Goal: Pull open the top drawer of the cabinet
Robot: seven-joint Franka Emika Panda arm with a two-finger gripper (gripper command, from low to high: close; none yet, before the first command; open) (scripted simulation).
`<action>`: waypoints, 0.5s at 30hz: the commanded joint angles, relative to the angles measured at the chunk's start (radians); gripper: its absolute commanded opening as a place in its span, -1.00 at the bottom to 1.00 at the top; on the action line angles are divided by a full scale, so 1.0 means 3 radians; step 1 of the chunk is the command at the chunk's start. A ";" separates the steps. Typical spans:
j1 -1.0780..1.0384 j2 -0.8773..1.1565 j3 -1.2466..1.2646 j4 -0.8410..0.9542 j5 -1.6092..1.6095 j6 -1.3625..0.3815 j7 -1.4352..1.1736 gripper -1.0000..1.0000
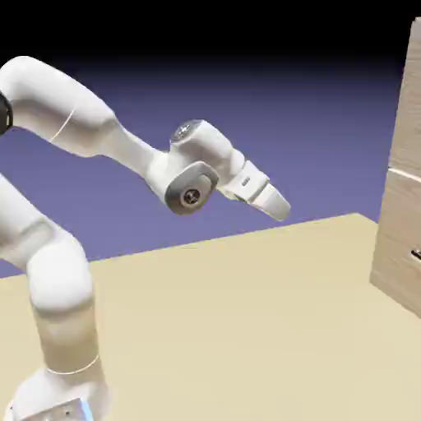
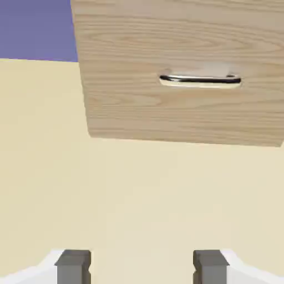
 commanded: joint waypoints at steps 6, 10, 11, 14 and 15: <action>-0.0725 -0.0243 0.0354 0.0464 0.0755 -0.0167 -0.0716 0.00; -0.1208 -0.0405 0.0590 0.0773 0.1259 -0.0278 -0.1193 0.00; -0.1329 -0.0446 0.0649 0.0850 0.1385 -0.0306 -0.1312 0.00; -0.1691 -0.0567 0.0825 0.1082 0.1762 -0.0389 -0.1670 0.00; -0.1812 -0.0608 0.0884 0.1160 0.1888 -0.0417 -0.1789 0.00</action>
